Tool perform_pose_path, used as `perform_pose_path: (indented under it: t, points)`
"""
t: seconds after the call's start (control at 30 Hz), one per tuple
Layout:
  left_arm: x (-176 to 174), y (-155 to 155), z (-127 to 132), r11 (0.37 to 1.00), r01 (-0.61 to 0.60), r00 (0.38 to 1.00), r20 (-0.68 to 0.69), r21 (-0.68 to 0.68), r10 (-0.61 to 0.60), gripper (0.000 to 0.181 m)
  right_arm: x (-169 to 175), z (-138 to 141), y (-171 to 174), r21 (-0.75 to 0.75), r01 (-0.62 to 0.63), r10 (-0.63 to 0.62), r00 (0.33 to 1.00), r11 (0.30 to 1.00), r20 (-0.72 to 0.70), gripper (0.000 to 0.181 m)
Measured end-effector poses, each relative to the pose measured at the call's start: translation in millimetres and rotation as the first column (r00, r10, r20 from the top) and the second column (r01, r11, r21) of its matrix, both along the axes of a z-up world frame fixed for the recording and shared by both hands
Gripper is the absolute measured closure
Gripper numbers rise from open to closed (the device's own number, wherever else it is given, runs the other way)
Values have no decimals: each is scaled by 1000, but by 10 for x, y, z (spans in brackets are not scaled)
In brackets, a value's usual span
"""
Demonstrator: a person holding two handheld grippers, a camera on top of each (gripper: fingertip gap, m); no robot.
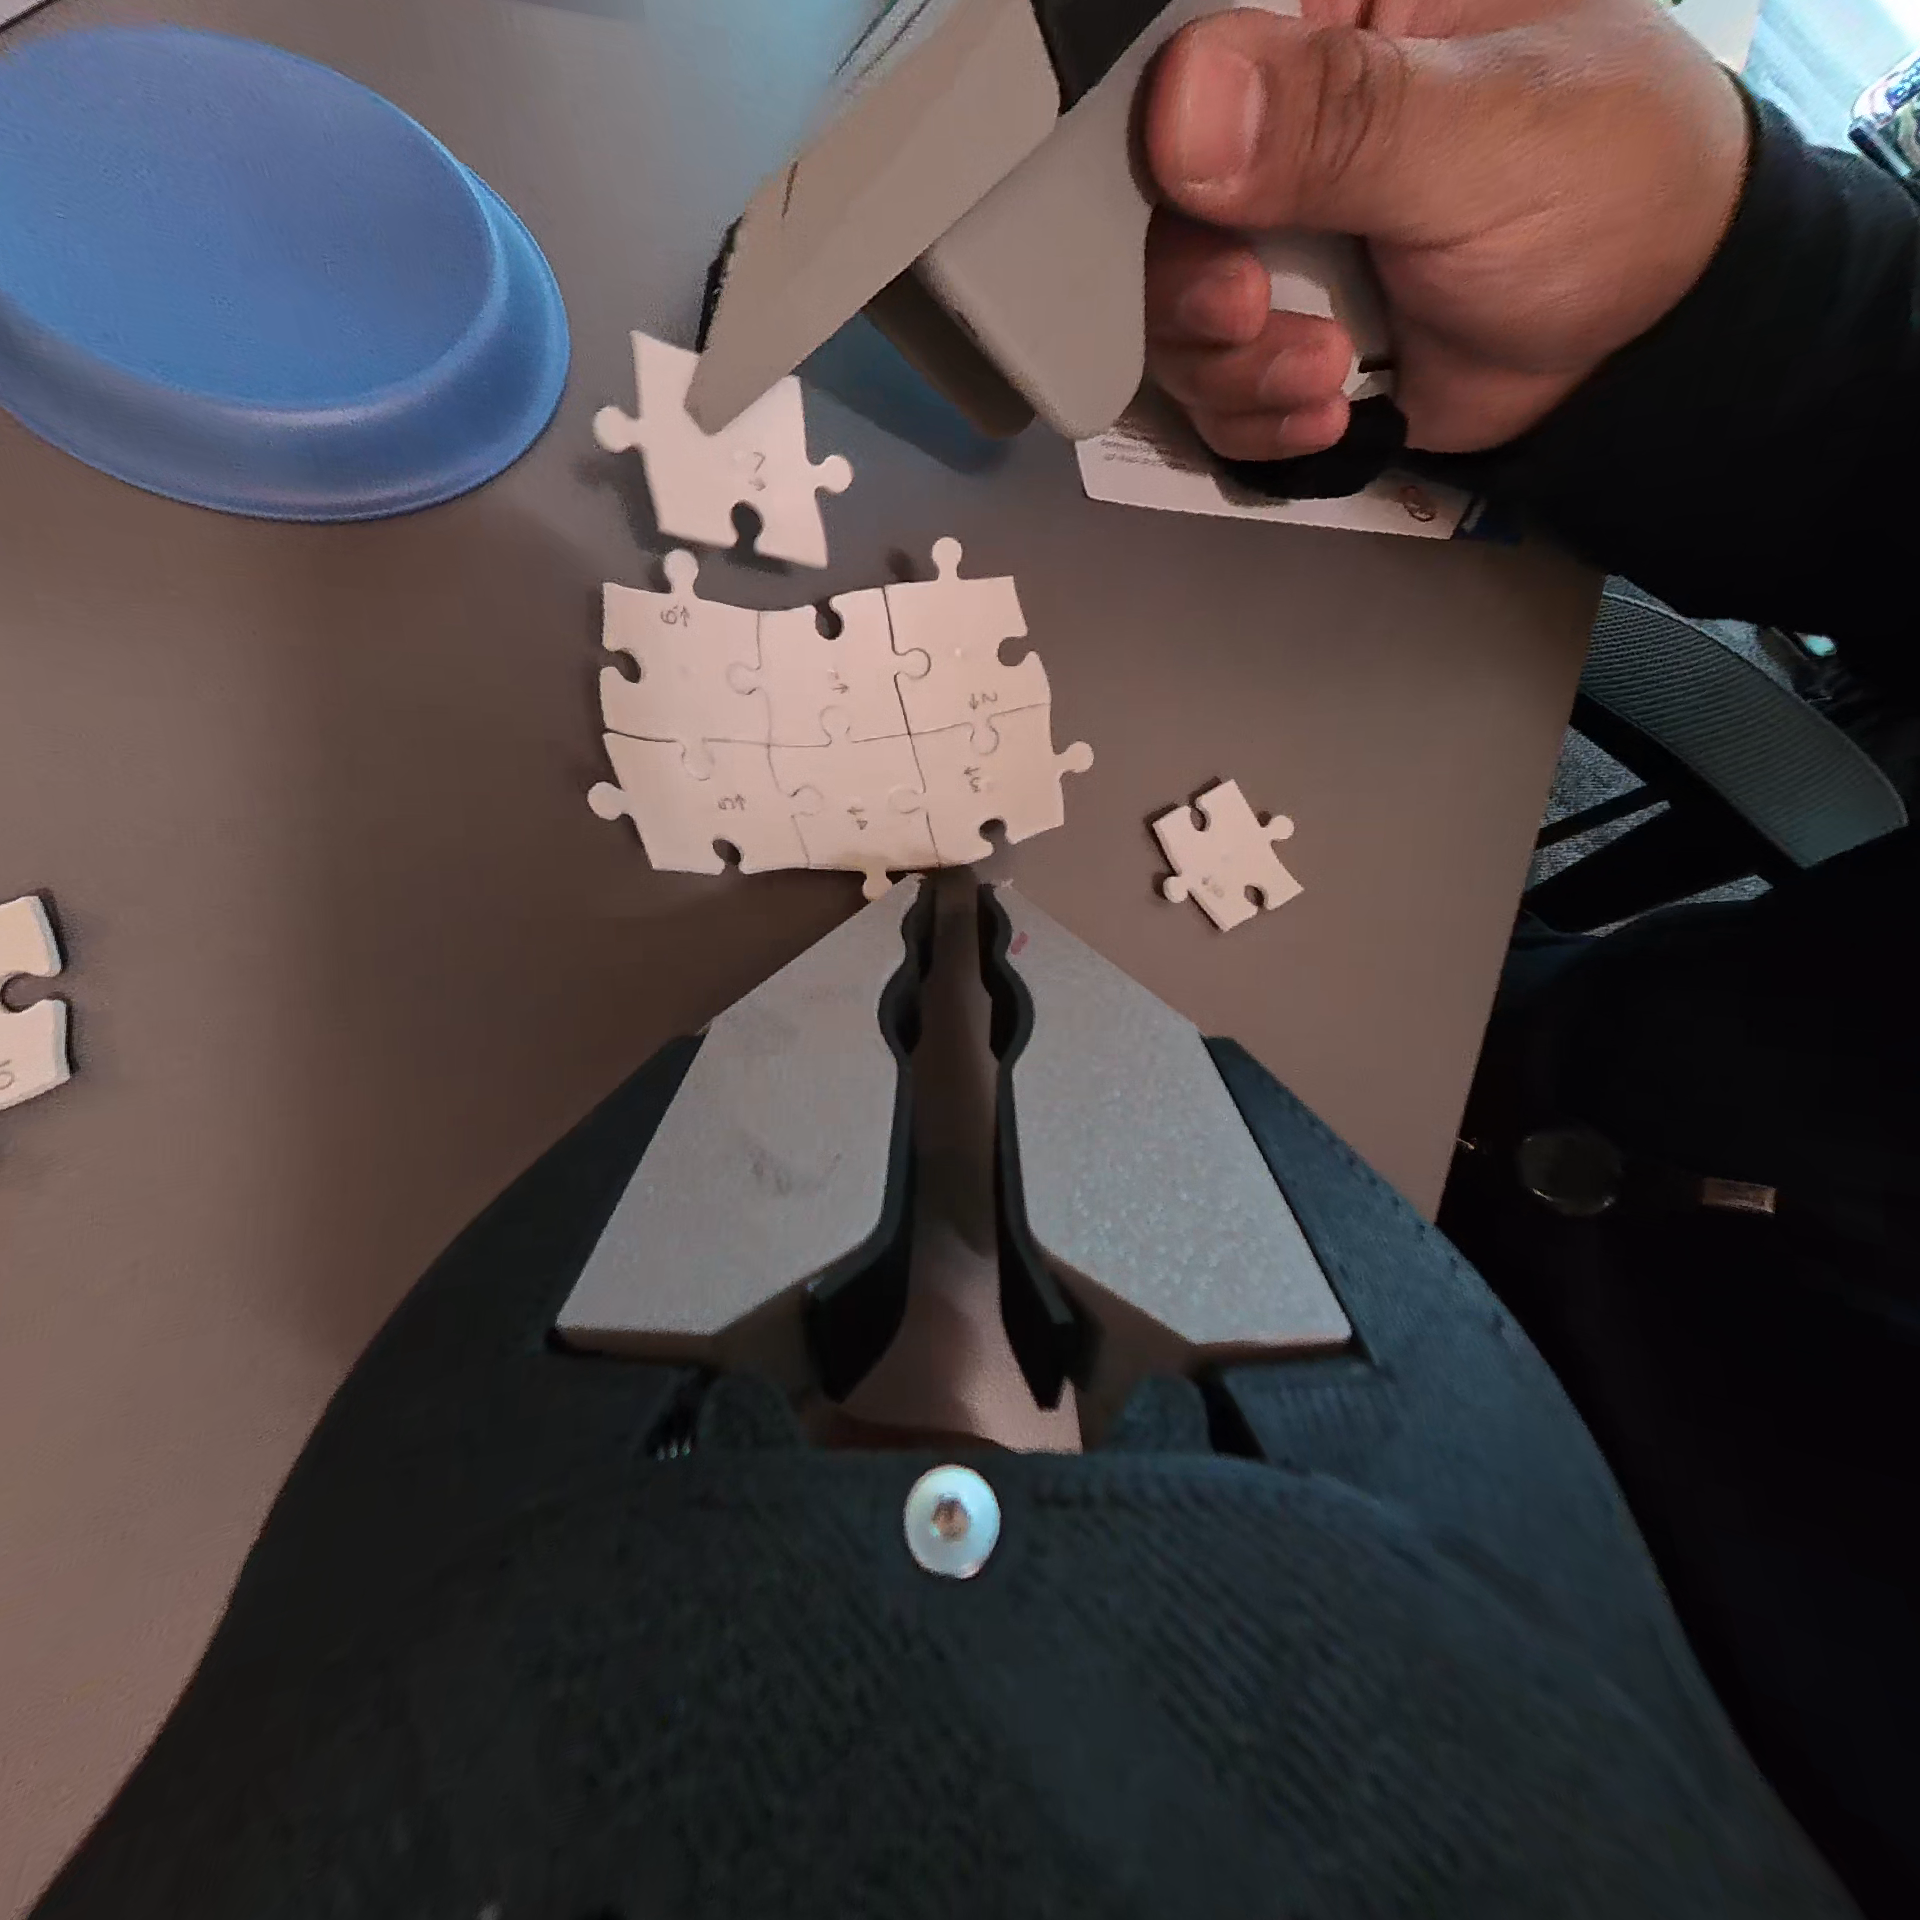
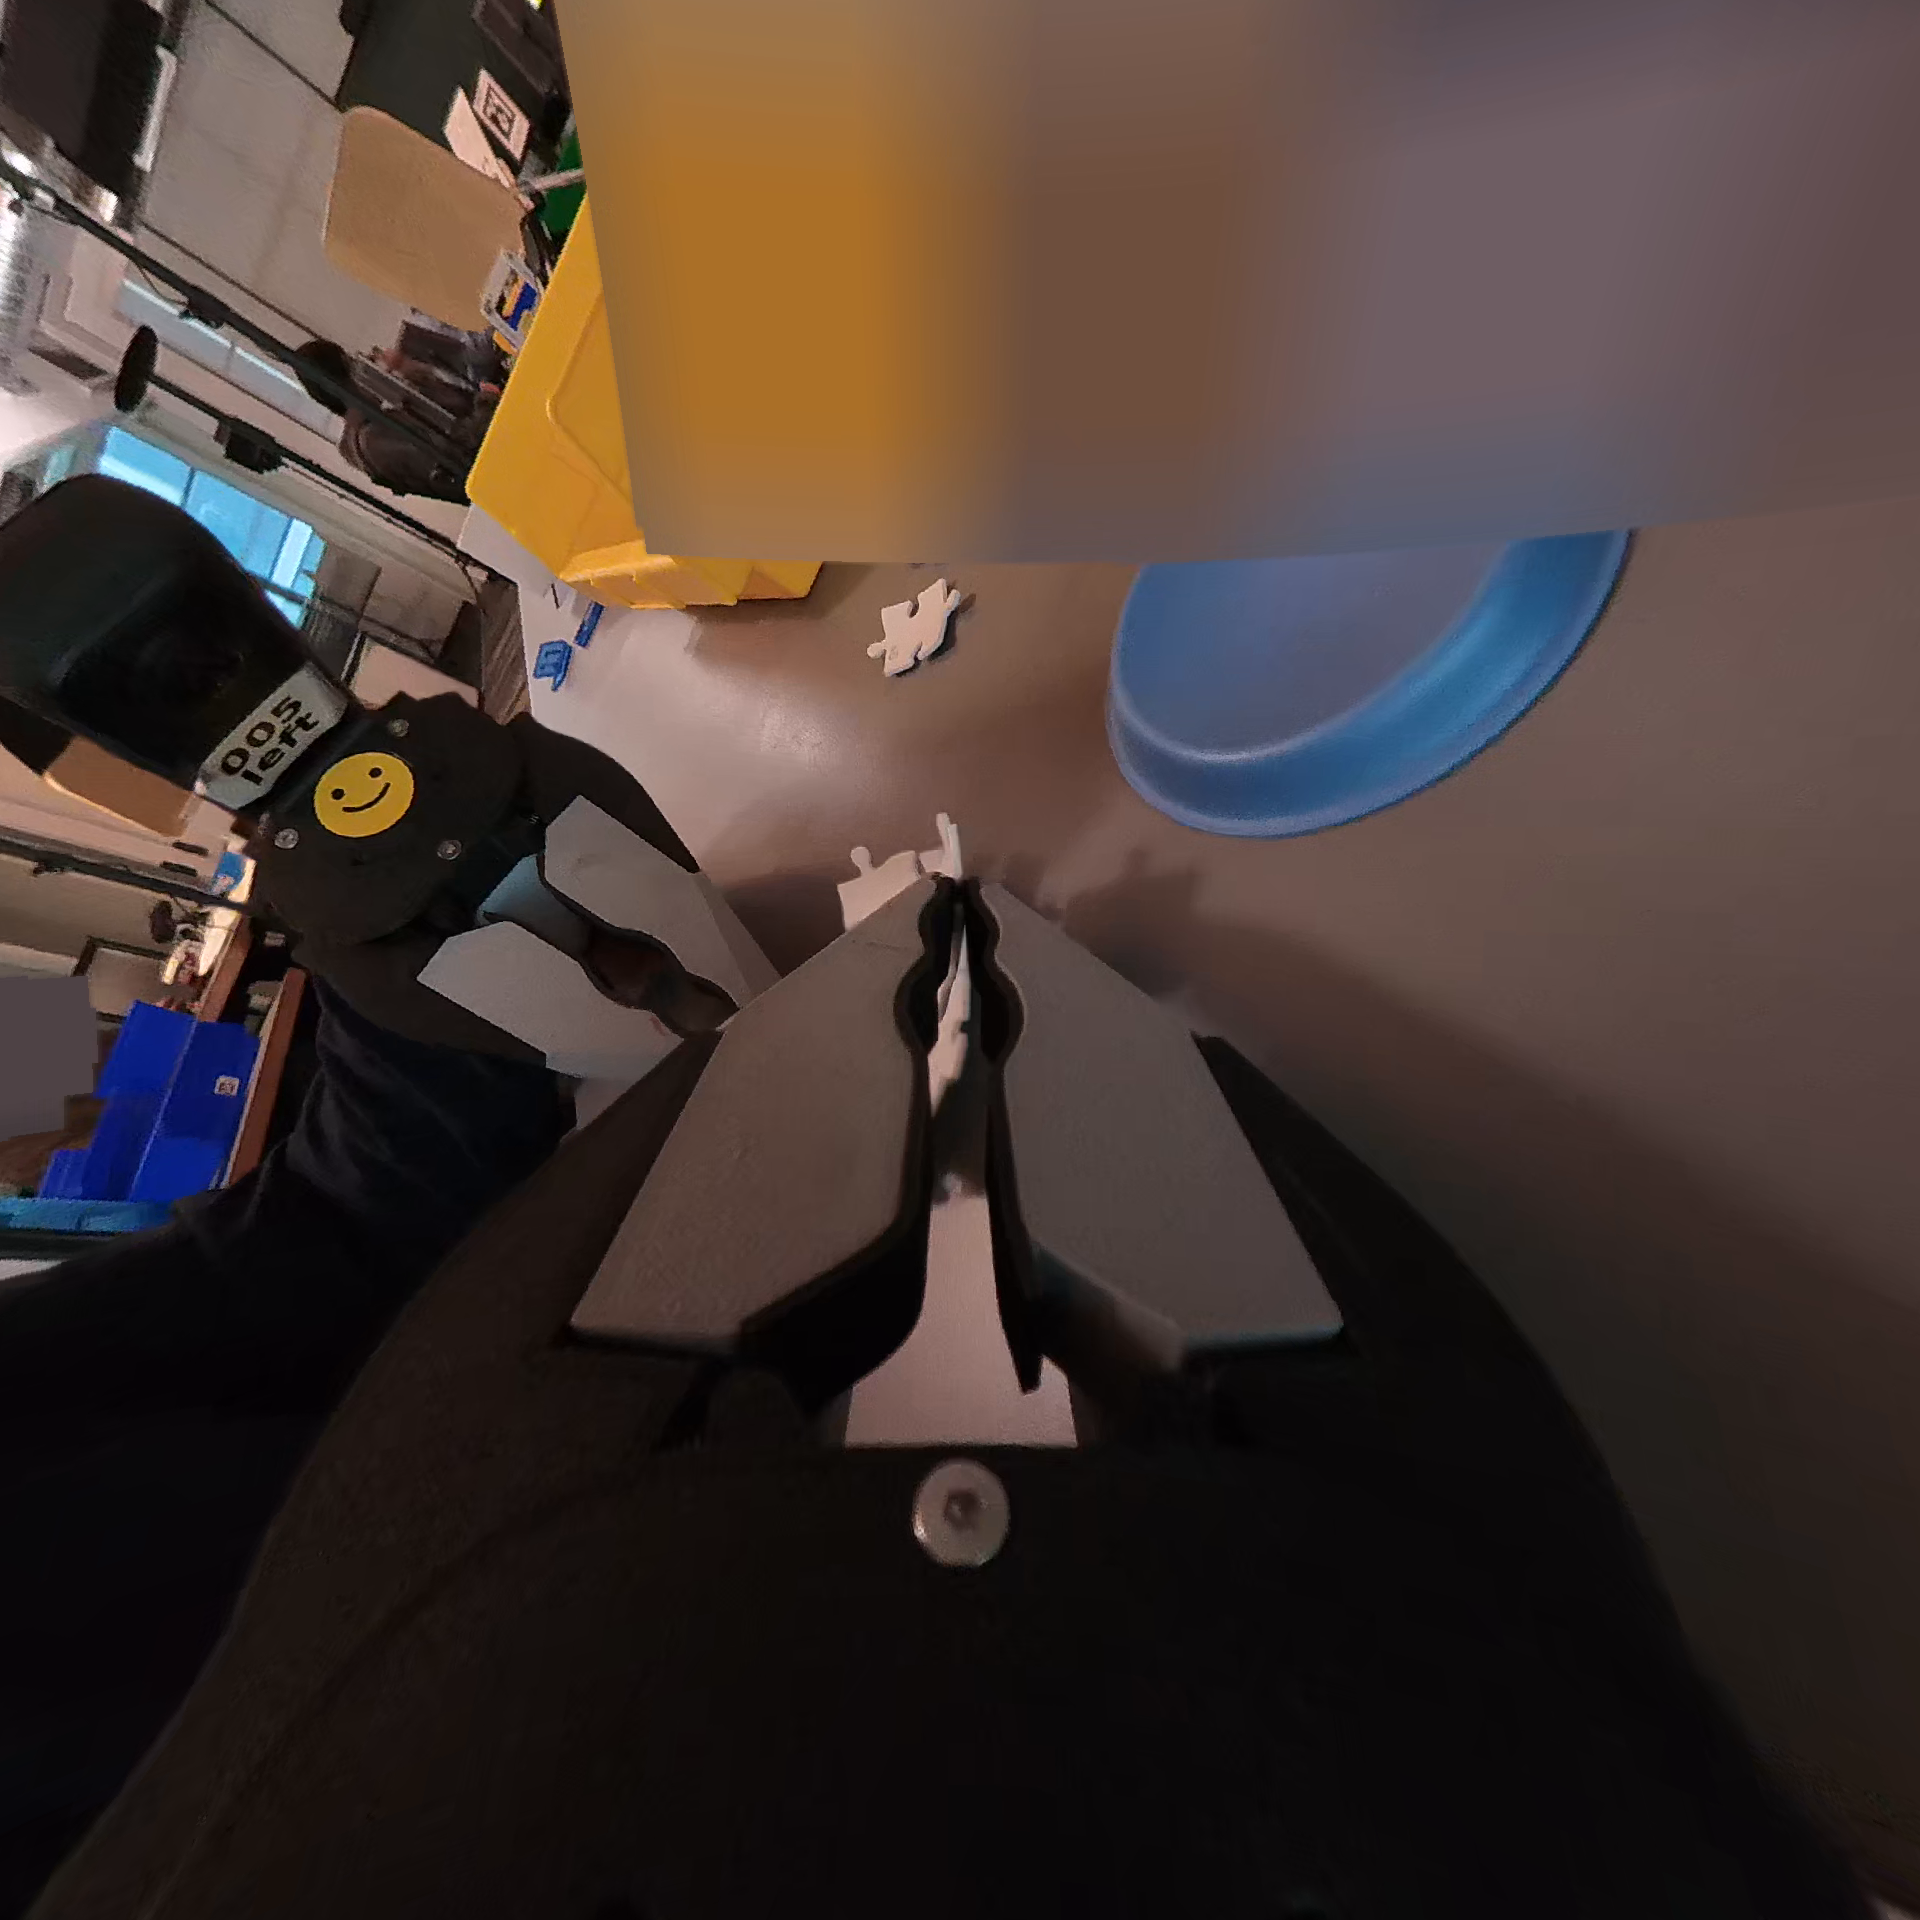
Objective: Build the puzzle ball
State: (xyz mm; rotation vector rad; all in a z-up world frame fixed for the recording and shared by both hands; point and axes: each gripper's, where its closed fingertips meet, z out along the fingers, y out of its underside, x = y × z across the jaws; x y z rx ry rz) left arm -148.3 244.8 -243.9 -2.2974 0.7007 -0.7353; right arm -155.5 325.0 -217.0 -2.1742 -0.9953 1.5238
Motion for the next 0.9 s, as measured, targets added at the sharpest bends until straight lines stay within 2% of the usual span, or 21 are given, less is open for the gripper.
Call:
perform_pose_path:
  t: [0.27, 0.67, 0.77, 0.9]
  points:
    - [-31, -15, 1, 1000, 8, 1000, 10, 1, -8, 175, -123, -26, -37, 74, -91, 88, 995, 993, 45, 181]
    - [-160, -70, 118, 999, 40, 999, 17, 26, -41, 172, -102, -112, -8, 49, -137, 134, 988, 989, 75, 181]
    - [-227, -23, 179, 999, 18, 1000, 15, 49, -19, 172, -128, -131, -14, 36, -153, 149, 985, 988, 84, 181]
    - [-380, 176, 228, 992, -79, 997, 7, 93, 79, 172, -171, -132, -22, 28, -170, 167, 982, 985, 87, 181]
